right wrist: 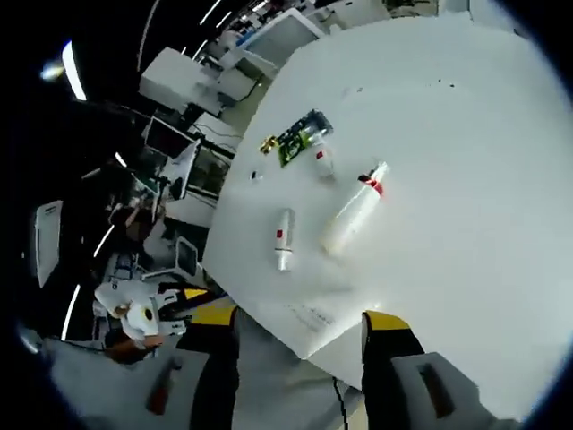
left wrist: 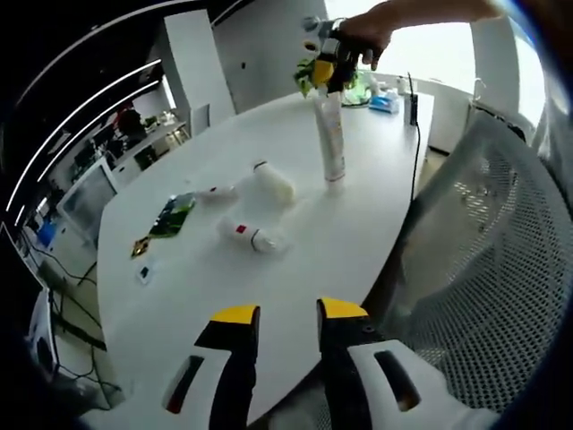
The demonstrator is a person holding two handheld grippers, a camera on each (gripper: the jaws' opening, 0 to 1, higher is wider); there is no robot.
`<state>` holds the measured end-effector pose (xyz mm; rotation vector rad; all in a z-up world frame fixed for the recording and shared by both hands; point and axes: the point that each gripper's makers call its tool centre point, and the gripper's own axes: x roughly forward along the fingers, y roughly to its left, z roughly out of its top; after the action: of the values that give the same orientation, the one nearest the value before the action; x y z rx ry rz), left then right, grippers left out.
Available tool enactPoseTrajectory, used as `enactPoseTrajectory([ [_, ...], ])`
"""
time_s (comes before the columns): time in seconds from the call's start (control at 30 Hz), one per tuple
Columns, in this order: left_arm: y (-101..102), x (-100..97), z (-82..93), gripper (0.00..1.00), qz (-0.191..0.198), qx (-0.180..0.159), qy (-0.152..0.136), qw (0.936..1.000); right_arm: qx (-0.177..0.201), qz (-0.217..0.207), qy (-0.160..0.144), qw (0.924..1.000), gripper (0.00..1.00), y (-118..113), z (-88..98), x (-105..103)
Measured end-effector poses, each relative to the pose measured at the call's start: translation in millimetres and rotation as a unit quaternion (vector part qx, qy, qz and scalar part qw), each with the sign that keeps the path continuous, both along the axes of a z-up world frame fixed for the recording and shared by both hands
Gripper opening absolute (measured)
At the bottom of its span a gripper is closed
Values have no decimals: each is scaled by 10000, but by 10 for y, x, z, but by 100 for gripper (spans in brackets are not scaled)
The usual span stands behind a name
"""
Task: Arrange the skincare products in the storage area until every visible bottle or jar stands upright without overlapping.
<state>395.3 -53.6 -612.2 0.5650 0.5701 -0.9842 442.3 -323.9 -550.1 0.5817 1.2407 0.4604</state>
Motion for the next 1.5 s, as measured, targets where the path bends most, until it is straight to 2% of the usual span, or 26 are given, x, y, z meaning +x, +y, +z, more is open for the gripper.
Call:
enactPoseTrajectory([
  [0.03, 0, 0, -1, 24, -2, 7, -3, 10000, 82, -59, 80, 9999, 49, -4, 3, -13],
  [0.07, -1, 1, -3, 24, -8, 14, -11, 10000, 371, -244, 274, 9986, 50, 21, 10, -42],
  [0.13, -2, 2, -5, 24, -22, 38, -30, 10000, 836, -566, 417, 9940, 57, 55, 22, -41],
  [0.23, -2, 0, -5, 24, -47, 58, -57, 10000, 1198, -893, 645, 9867, 52, 54, 47, -93],
  [0.27, 3, 3, -7, 24, -44, 75, -67, 9999, 1168, -819, 665, 9875, 51, 29, 21, -134],
  [0.37, 8, 10, -6, 23, -40, 89, -87, 9999, 1582, -1028, 908, 9778, 50, 80, 96, -204],
  [0.4, 9, 8, -7, 23, -53, 99, -98, 9999, 1595, -974, 846, 9787, 48, 93, 101, -224],
  [0.47, 23, 4, -28, 22, -86, 203, -115, 9997, 2045, -964, 918, 9698, 47, 209, 194, -284],
  [0.5, 26, 2, -30, 22, -90, 225, -124, 9996, 1935, -984, 812, 9728, 50, 196, 155, -285],
  [0.6, 17, -2, -25, 22, -118, 209, -139, 9996, 1975, -1075, 867, 9705, 53, 231, 147, -340],
  [0.7, 13, -13, -29, 22, -145, 218, -125, 9996, 1386, -864, 720, 9839, 58, 156, 61, -370],
  [0.73, 14, -16, -35, 22, -156, 237, -125, 9995, 1117, -712, 541, 9897, 63, 130, 38, -357],
  [0.77, 18, -18, -44, 21, -171, 272, -126, 9994, 563, -135, -93, 9983, 66, 103, 32, -298],
  [0.8, 20, -19, -49, 21, -174, 288, -122, 9994, 161, 260, -515, 9982, 65, 81, 36, -255],
  [0.83, 23, -21, -53, 21, -175, 301, -115, 9993, -413, 945, -720, 9921, 61, 54, 32, -277],
  [0.87, 22, -24, -57, 21, -182, 309, -110, 9993, -808, 1385, -1024, 9817, 55, 39, 36, -247],
  [0.93, 21, -24, -61, 21, -187, 319, -105, 9993, -1387, 2102, -1566, 9550, 44, 77, 65, -175],
  [1.0, 21, -30, -69, 21, -205, 334, -90, 9992, -1957, 2936, -1686, 9203, 40, 128, 56, -162],
  [1.1, 22, -33, -76, 21, -214, 345, -84, 9991, -2190, 3214, -1739, 9047, 27, 154, 37, -125],
  [1.13, 29, -32, -81, 21, -210, 375, -84, 9990, -2441, 3754, -1389, 8833, 24, 168, -67, -160],
  [1.17, 33, -28, -84, 21, -199, 377, -82, 9991, -2593, 3920, -1413, 8713, 21, 188, -109, -115],
  [1.2, 35, -26, -85, 21, -192, 377, -84, 9991, -2623, 3979, -1306, 8694, 16, 185, -146, -105],
  [1.3, 45, -24, -83, 21, -178, 390, -88, 9990, -2685, 3895, -1135, 8737, 1, 222, -221, -39],
  [1.33, 45, -26, -82, 21, -182, 389, -93, 9990, -2650, 3745, -865, 8843, 2, 221, -244, -72],
  [1.4, 49, -26, -83, 21, -201, 400, -113, 9989, -2691, 3581, -766, 8908, 1, 221, -274, -33],
  [1.5, 54, -23, -82, 21, -205, 419, -126, 9988, -2642, 3017, -424, 9151, 0, 222, -275, -4],
])
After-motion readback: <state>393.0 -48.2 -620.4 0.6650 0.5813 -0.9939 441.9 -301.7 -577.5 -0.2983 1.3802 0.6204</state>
